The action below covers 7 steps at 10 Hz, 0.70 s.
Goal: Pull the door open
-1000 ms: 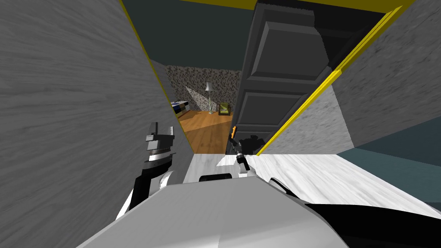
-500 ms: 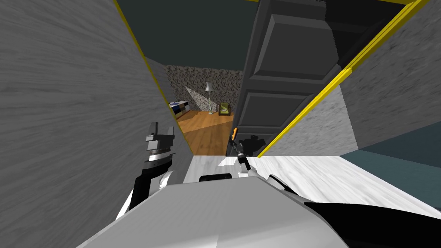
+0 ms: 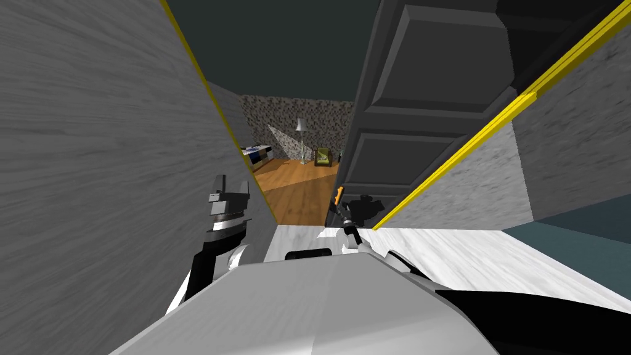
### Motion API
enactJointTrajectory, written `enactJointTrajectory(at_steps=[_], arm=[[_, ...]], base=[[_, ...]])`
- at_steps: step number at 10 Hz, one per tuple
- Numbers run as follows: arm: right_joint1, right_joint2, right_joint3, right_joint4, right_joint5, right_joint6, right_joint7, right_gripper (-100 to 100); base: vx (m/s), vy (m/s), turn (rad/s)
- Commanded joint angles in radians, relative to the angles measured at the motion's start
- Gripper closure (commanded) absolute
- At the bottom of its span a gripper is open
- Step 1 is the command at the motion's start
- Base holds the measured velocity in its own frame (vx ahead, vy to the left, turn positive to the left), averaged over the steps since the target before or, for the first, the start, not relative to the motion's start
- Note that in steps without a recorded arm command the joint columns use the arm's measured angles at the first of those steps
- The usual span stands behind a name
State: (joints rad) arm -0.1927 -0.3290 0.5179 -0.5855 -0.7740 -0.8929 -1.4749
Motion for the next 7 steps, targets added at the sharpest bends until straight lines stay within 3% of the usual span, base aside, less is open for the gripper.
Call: enactJointTrajectory(at_steps=[1, 3, 4, 7], arm=[[0.001, -0.010, -0.002, 0.021, -0.004, -0.014, -0.021, -100], [0.014, -0.040, -0.006, 0.031, -0.013, -0.027, -0.051, -100], [0.014, -0.040, -0.006, 0.031, -0.013, -0.027, -0.051, -100], [0.033, -0.084, -0.012, 0.046, -0.025, -0.045, -0.094, -100]], base=[[0.187, 0.073, 0.105], [0.209, 0.043, 0.110], [0.133, 0.011, 0.047], [0.163, 0.001, 0.110]])
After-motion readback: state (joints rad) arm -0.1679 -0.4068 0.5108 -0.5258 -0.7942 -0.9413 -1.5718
